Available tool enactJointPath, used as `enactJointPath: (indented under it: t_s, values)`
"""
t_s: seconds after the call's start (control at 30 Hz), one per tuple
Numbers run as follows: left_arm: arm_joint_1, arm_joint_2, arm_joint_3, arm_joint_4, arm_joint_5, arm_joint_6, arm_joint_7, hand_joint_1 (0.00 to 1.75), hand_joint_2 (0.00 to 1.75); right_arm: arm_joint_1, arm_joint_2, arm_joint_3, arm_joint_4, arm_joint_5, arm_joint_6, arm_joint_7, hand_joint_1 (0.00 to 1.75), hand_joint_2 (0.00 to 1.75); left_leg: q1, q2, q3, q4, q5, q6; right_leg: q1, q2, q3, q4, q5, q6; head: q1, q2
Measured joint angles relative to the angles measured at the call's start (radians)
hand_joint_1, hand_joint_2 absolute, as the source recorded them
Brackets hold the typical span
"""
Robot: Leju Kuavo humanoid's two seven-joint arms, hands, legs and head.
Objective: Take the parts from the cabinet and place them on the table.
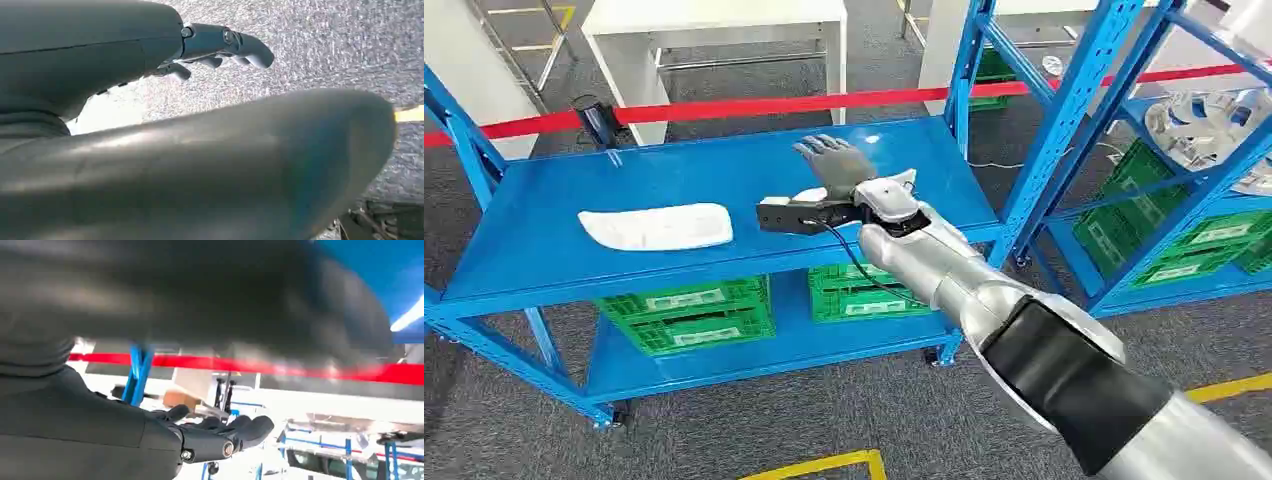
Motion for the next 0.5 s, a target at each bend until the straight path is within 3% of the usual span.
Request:
enactJointPath:
  t_s: [0.03, 0.07, 0.1, 0.2, 0.23, 0.5]
  values:
    - [0.0, 0.002, 0.0, 0.0, -0.002, 0.0, 0.0, 0.0, 0.0, 0.004, 0.0, 0.002, -0.001, -0.001, 0.002, -0.002, 0.0, 1.75, -0.004, 0.0, 0.002, 0.001, -0.015, 0.012, -0.004, 0.002, 0.005, -0.003, 0.002, 0.016, -0.001, 0.0]
    - [0.002, 0.001, 0.001, 0.0, -0.002, 0.0, 0.0, 0.0, 0.0, 0.011, -0.001, 0.005, -0.001, -0.002, 0.006, -0.003, 0.0, 1.75, -0.002, 0.003, 0.005, -0.001, -0.006, 0.013, -0.003, 0.003, 0.007, -0.003, 0.003, 0.013, -0.001, 0.0]
    - [0.003, 0.002, 0.001, 0.0, -0.002, 0.0, 0.0, 0.0, 0.0, 0.016, -0.005, 0.005, -0.001, -0.002, 0.008, -0.002, 0.0, 1.75, -0.001, 0.003, 0.007, -0.004, -0.004, 0.001, -0.002, 0.004, 0.007, -0.003, 0.002, 0.008, -0.001, 0.0]
    - [0.002, 0.001, 0.002, 0.0, -0.004, 0.0, 0.007, 0.0, 0.0, 0.03, -0.009, 0.006, -0.001, -0.007, 0.009, 0.004, 0.0, 1.75, -0.001, 0.004, 0.013, -0.012, 0.0, -0.004, -0.002, 0.007, 0.007, -0.003, 0.004, 0.004, -0.001, 0.0]
    - [0.001, 0.002, 0.002, 0.0, -0.005, 0.0, 0.011, 0.0, 0.0, 0.035, -0.011, 0.006, -0.001, -0.011, 0.009, 0.007, 0.0, 0.0, -0.001, 0.004, 0.014, -0.013, 0.001, -0.005, -0.002, 0.006, 0.007, -0.003, 0.003, 0.002, -0.001, 0.0]
    - [0.002, 0.003, 0.003, 0.0, -0.005, -0.005, 0.021, 0.0, 0.0, 0.053, -0.026, 0.006, -0.005, -0.023, 0.008, 0.005, 0.0, 0.0, -0.001, 0.004, 0.017, -0.019, 0.0, -0.011, -0.002, 0.007, 0.007, -0.002, -0.001, -0.005, -0.001, 0.0]
